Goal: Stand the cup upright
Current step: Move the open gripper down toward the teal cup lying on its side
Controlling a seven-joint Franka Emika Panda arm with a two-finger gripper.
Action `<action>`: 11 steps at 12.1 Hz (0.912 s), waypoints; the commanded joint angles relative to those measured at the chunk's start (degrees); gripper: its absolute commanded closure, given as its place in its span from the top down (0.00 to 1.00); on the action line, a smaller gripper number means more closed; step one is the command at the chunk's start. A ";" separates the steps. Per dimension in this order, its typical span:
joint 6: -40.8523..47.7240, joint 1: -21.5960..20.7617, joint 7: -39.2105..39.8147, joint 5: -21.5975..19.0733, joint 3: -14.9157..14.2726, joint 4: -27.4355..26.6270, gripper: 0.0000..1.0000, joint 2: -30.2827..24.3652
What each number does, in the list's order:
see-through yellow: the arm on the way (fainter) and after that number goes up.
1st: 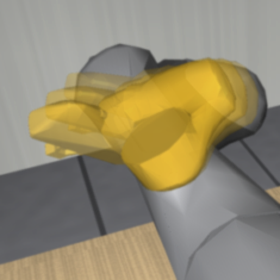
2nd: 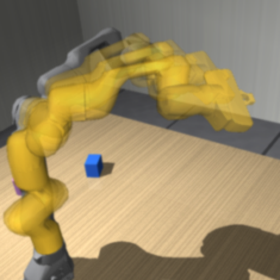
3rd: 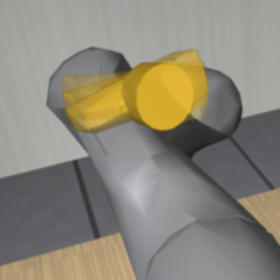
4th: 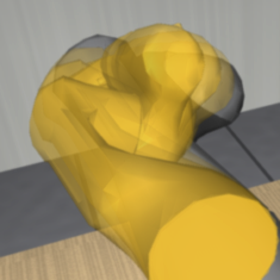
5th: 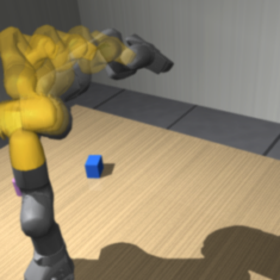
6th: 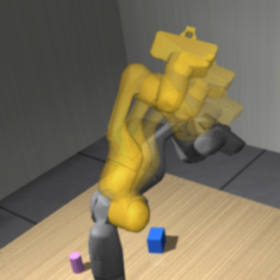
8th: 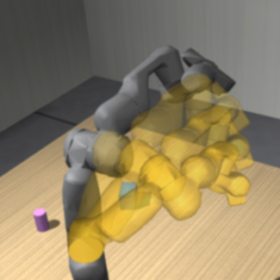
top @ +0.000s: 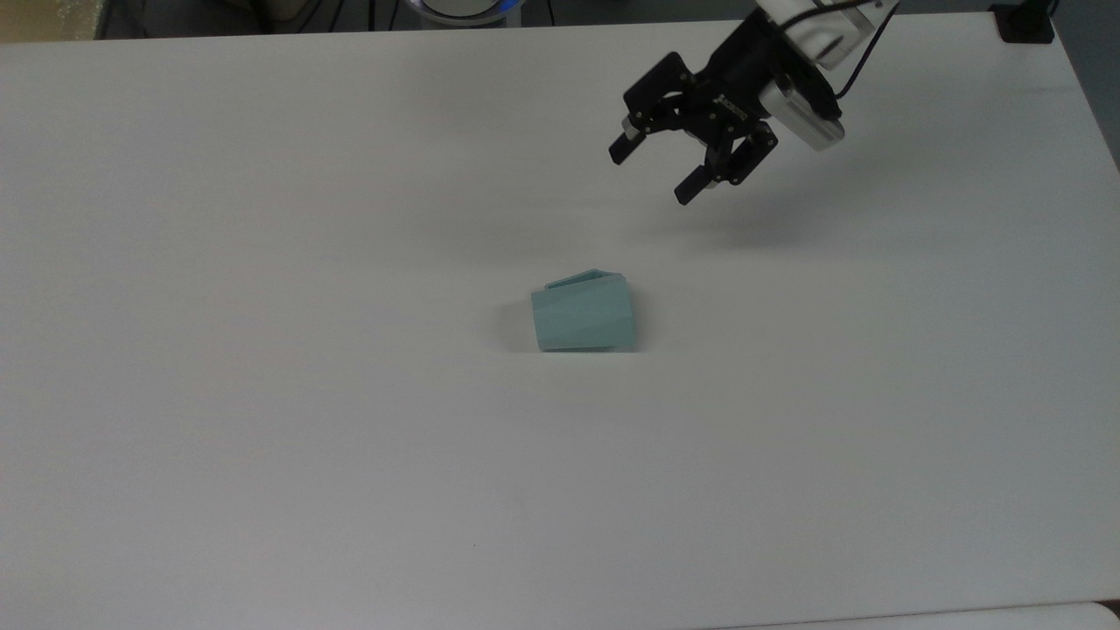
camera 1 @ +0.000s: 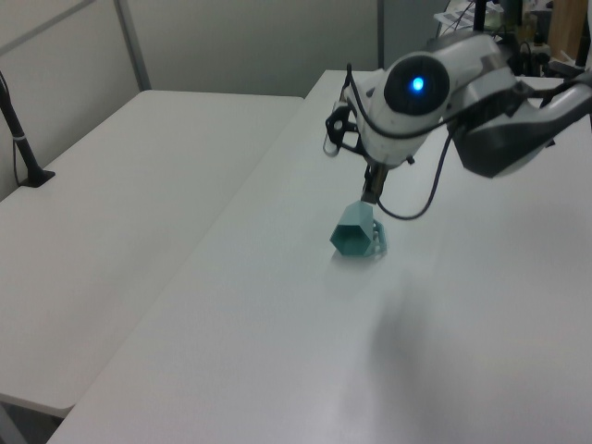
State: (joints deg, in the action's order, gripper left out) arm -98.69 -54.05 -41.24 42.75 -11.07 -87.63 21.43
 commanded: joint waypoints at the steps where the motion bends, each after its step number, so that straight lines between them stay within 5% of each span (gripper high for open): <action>1: -2.01 0.17 -2.08 3.82 1.57 1.85 1.00 5.53; 11: -10.11 2.89 -3.24 14.38 4.30 1.85 1.00 16.01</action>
State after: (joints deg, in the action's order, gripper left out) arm -107.51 -53.13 -43.91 54.94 -7.43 -87.28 35.19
